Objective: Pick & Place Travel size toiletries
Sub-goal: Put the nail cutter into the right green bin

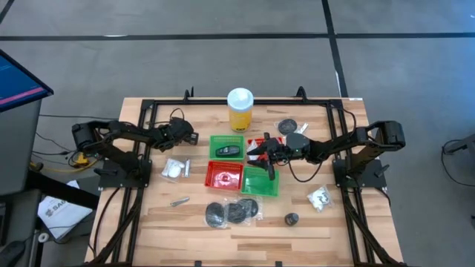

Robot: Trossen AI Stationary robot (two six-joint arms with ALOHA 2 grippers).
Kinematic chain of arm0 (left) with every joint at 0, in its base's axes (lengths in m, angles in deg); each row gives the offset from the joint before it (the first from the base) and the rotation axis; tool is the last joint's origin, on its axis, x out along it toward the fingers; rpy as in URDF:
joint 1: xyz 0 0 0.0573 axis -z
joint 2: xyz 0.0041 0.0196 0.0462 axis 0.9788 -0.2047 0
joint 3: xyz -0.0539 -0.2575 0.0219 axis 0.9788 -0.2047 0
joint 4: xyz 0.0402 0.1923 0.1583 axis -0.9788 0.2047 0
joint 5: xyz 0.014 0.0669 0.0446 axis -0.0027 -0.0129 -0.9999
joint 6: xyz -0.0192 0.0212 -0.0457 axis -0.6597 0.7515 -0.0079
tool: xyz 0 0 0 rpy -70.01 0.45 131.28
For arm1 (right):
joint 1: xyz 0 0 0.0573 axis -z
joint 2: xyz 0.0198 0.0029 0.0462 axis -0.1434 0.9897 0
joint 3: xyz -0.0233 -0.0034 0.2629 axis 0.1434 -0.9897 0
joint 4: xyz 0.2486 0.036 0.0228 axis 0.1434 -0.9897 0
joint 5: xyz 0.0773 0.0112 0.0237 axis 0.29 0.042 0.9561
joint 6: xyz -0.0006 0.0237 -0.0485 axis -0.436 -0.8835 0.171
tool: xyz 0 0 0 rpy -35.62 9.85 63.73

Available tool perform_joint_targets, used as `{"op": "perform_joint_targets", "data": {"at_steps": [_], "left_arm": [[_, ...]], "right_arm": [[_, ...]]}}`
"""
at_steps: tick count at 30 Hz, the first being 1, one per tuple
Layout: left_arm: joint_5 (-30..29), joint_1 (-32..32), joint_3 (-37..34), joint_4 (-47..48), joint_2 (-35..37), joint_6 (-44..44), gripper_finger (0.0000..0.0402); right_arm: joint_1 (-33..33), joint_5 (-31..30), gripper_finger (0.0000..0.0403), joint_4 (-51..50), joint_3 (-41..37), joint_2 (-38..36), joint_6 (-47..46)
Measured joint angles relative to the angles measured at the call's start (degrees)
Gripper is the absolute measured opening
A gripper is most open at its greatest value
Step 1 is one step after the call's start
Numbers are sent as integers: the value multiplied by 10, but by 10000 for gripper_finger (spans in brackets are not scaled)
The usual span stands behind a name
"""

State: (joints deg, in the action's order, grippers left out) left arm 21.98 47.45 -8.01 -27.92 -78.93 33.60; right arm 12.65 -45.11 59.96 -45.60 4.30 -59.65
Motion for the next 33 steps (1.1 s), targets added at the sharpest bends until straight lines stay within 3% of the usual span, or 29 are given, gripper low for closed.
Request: {"op": "perform_joint_targets", "data": {"at_steps": [5,13,22,27,33], "left_arm": [[1,0,0,2,0,8,136],[-3,0,-1,6,0,41,28],[9,9,-3,11,18,53,27],[52,43,-4,15,79,54,27],[54,114,-4,11,170,71,27]], "right_arm": [[0,0,160,-1,0,0,0],[0,0,157,-1,0,0,0],[0,0,154,-2,0,0,0],[0,0,153,-2,0,0,0],[-1,0,157,-1,0,0,0]]}}
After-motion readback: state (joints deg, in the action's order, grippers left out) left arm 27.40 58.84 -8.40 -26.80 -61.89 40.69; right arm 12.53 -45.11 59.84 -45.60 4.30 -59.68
